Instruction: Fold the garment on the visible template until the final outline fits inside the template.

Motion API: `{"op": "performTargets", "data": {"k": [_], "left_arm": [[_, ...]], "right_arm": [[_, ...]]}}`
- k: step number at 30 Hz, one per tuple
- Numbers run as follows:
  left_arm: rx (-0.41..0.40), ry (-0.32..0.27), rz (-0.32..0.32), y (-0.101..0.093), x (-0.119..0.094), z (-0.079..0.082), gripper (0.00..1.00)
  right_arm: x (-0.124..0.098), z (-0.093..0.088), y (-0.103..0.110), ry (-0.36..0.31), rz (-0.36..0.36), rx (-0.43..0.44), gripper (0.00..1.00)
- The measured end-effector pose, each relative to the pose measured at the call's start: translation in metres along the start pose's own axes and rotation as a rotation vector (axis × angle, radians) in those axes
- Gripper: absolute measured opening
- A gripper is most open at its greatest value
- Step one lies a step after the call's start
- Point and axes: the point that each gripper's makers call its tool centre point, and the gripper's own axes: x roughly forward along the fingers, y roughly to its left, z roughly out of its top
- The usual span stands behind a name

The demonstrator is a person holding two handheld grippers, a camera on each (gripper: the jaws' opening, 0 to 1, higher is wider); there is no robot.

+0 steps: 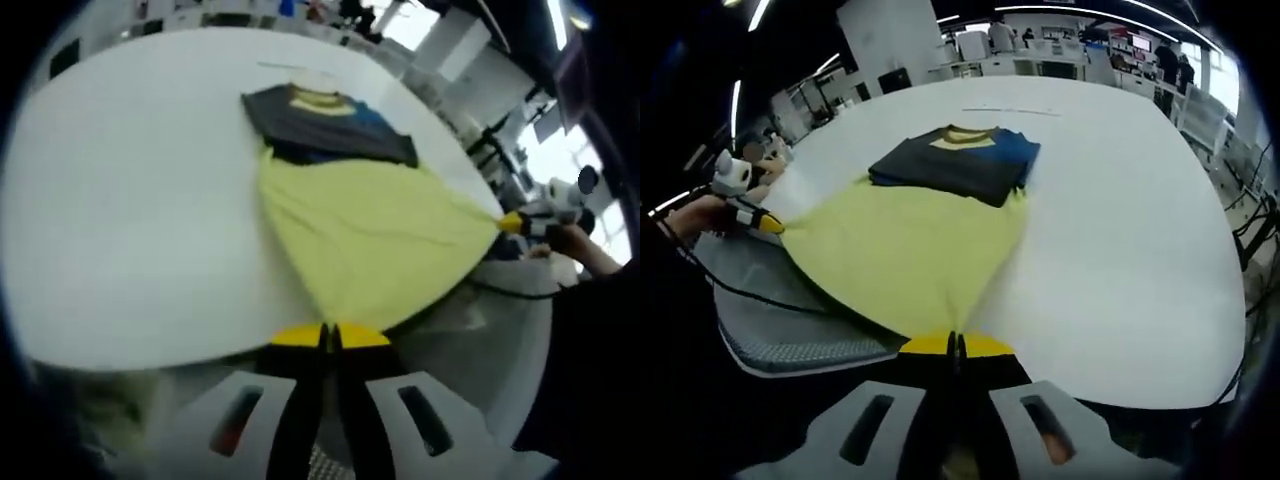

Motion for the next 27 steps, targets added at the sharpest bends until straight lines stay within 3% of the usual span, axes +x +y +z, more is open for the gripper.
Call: {"op": "performTargets", "data": {"k": [6,12,27], "left_arm": [[-0.002,-0.015,-0.005,-0.004,-0.009,-0.001,0.0],[-0.075,-0.054,-0.026,-0.009,-0.019,0.004,0.0],[-0.088,-0.018,-0.034,-0.021,-0.04,-0.01,0.0]], "right_arm": [[-0.009,-0.001,0.005,-0.014,0.01,0.006,0.02],[-0.017,0.004,0.009,-0.036,0.023,0.014,0.02],[-0.033,-0.003,0.021,-0.045,0.077,0.05,0.02]]}}
